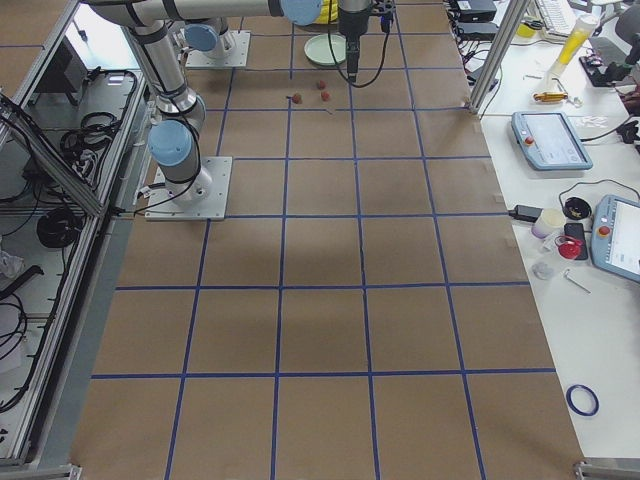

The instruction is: Collect all strawberries into plate

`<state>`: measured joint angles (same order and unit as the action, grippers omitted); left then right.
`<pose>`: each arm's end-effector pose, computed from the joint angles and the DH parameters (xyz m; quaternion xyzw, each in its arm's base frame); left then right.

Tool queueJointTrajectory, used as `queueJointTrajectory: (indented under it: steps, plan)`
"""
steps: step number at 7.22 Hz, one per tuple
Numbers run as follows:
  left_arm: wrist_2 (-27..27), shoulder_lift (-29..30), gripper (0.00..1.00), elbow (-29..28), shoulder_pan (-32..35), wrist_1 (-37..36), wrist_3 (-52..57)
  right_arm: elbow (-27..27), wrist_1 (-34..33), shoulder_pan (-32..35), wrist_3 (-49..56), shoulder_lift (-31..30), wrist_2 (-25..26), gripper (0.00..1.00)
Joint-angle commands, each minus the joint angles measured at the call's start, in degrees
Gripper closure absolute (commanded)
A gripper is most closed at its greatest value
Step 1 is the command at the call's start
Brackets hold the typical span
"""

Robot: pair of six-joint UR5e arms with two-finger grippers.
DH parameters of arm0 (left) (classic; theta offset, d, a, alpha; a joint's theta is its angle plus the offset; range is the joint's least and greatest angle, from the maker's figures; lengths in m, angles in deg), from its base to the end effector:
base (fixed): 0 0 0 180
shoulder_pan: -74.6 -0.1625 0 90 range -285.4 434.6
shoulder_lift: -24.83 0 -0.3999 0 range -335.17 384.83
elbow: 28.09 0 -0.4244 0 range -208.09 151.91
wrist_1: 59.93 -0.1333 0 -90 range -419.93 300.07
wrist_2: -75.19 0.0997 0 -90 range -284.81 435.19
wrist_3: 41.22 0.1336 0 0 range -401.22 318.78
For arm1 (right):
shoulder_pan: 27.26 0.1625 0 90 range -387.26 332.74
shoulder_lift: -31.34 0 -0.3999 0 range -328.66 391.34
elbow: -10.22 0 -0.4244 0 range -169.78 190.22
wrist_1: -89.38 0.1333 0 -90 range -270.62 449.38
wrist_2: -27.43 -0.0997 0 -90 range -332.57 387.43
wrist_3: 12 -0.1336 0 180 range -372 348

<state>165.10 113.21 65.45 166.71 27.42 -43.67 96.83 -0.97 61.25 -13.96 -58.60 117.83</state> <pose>-0.1524 -0.5090 0.4157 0.0030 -1.0000 0.0063 0.0010 0.1185 -0.5354 0.4601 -0.0302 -0.9990 0.0321 0.0034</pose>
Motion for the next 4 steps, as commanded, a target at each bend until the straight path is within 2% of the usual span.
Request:
queueJointTrajectory:
  steps: [1, 3, 4]
  plan:
    - [0.0, 0.1, 0.00, 0.1, 0.0, 0.0, -0.2, 0.1, 0.0, 0.0, 0.8, 0.0, 0.8, 0.00]
    - [-0.7, 2.0, 0.00, 0.2, 0.0, -0.1, -1.4, 0.0, -0.1, 0.1, 0.7, 0.0, 0.0, 0.00]
    - [-0.7, 3.3, 0.00, 2.2, 0.7, -0.8, -2.1, 0.0, -0.2, 0.1, 0.4, 0.1, 0.0, 0.00]
